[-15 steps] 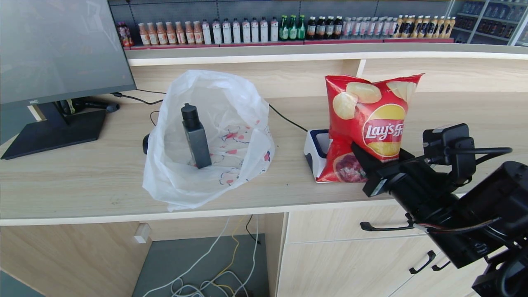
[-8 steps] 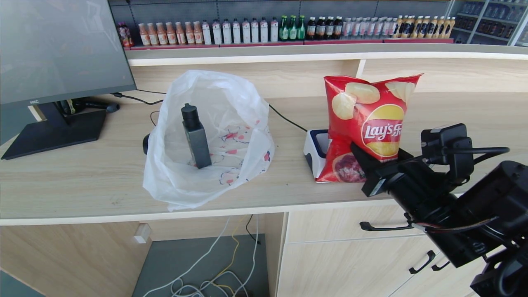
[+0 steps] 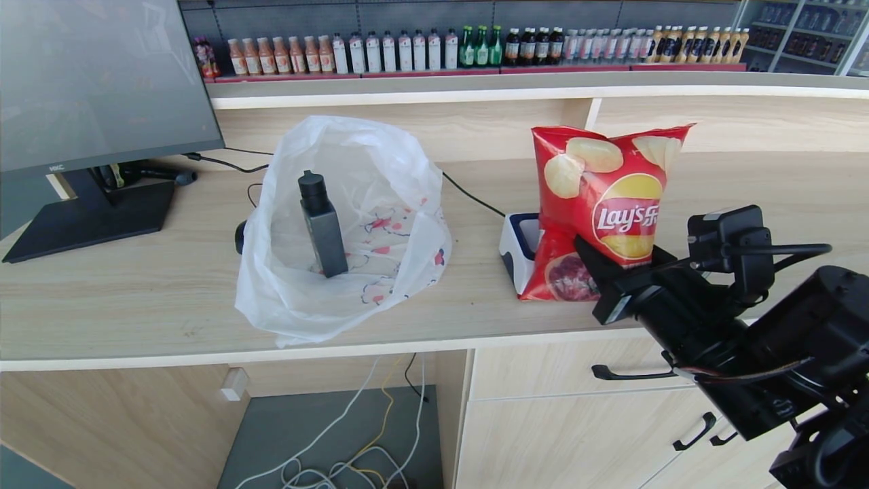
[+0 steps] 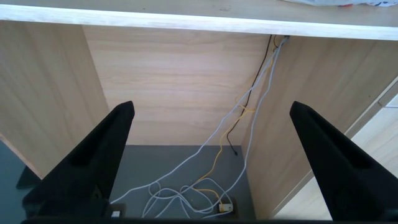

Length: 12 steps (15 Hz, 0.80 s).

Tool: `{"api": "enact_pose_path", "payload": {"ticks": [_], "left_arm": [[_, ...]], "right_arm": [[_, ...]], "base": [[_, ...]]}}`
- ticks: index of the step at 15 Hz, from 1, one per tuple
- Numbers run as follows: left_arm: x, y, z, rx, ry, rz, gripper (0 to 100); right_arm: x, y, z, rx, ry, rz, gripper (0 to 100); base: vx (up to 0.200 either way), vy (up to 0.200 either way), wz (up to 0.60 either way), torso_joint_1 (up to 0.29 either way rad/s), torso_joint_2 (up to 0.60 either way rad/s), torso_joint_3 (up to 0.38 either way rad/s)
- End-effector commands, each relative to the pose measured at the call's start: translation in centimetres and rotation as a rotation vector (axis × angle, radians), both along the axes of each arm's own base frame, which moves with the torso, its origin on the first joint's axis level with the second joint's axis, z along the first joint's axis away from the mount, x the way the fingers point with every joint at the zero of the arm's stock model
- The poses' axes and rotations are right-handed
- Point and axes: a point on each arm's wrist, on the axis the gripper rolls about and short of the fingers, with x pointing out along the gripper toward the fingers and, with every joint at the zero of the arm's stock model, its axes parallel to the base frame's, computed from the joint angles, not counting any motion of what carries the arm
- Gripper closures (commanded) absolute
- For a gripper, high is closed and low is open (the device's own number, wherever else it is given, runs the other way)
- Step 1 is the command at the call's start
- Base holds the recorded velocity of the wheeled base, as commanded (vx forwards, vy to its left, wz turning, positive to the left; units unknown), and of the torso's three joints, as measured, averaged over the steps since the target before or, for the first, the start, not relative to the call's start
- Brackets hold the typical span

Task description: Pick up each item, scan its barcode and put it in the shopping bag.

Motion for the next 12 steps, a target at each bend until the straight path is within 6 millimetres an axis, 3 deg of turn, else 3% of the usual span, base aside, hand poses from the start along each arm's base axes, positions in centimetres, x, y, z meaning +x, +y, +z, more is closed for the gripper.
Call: {"api": "enact_pose_path", "payload": {"ticks": [1, 7, 12], "left_arm": [[0.0, 0.0, 0.0, 0.000, 0.000, 0.001, 0], [0.0, 0.0, 0.0, 0.000, 0.000, 0.000, 0], [0.0, 0.0, 0.0, 0.000, 0.000, 0.000, 0]], "right_arm": [[0.2, 0.2, 0.1, 0.003, -0.004, 0.000, 100], [0.0, 0.0, 1.4, 0.033, -0.051, 0.002, 100], [-2.6, -1.5, 3.8, 0.078, -0.126, 0.008, 100]], "base": [[0.000, 0.000, 0.00, 0.000, 0.00, 0.000], [0.000, 0.000, 0.00, 0.000, 0.00, 0.000], [0.000, 0.000, 0.00, 0.000, 0.00, 0.000]]}}
